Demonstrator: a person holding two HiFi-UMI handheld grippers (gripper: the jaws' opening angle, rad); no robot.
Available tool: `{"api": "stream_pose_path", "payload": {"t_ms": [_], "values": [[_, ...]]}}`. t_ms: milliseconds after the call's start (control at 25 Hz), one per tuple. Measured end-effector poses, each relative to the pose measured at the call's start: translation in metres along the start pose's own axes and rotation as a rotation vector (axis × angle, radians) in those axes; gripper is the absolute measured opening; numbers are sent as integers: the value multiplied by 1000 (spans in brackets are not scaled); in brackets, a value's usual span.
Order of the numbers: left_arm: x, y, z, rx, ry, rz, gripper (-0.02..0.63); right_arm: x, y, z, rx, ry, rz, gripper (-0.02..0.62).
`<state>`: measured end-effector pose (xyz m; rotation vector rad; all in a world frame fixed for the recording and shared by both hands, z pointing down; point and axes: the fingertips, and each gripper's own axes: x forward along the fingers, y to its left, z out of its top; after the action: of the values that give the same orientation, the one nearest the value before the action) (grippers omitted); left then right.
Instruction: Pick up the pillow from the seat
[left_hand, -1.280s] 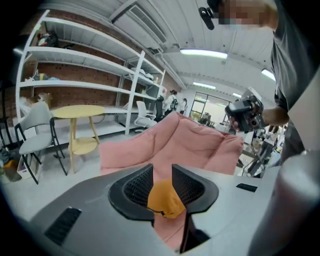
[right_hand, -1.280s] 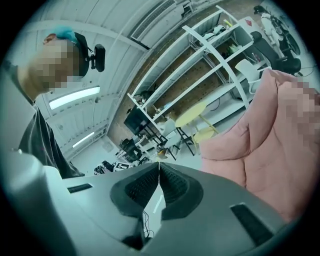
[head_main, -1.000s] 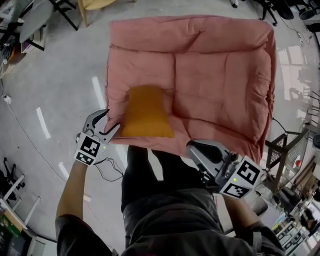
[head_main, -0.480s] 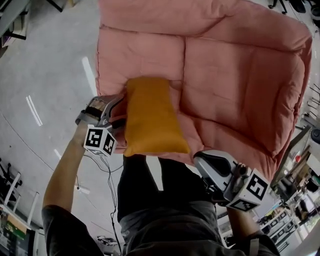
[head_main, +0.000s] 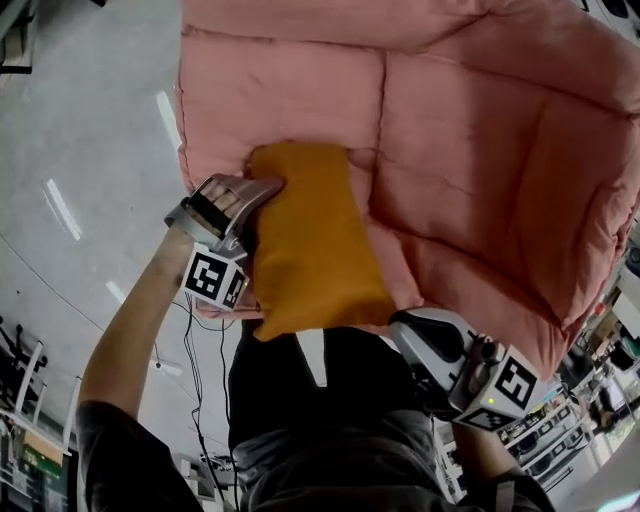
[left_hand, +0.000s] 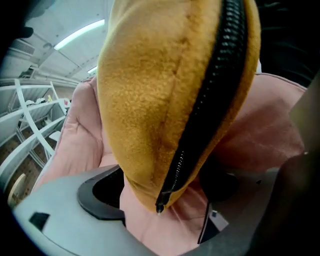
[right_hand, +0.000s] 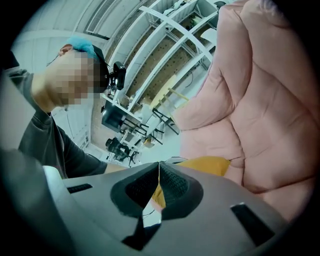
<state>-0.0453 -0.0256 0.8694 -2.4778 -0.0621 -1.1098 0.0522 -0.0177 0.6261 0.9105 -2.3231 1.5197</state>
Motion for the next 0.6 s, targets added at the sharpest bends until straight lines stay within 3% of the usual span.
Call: {"api": "stream_pose_path", "payload": {"t_ms": [200, 320, 480, 600], "values": [[8, 7, -4, 44, 3, 39, 460, 13, 1, -1, 20, -1, 6, 15], [14, 23, 18, 42, -12, 40, 454, -3, -1, 13, 32, -2, 5, 15], [6, 43, 45, 39, -31, 48, 319, -22, 6, 29, 35, -7, 8, 15], [-3, 27, 25, -25, -42, 31, 284, 4, 5, 11, 43, -3, 6, 15]]}}
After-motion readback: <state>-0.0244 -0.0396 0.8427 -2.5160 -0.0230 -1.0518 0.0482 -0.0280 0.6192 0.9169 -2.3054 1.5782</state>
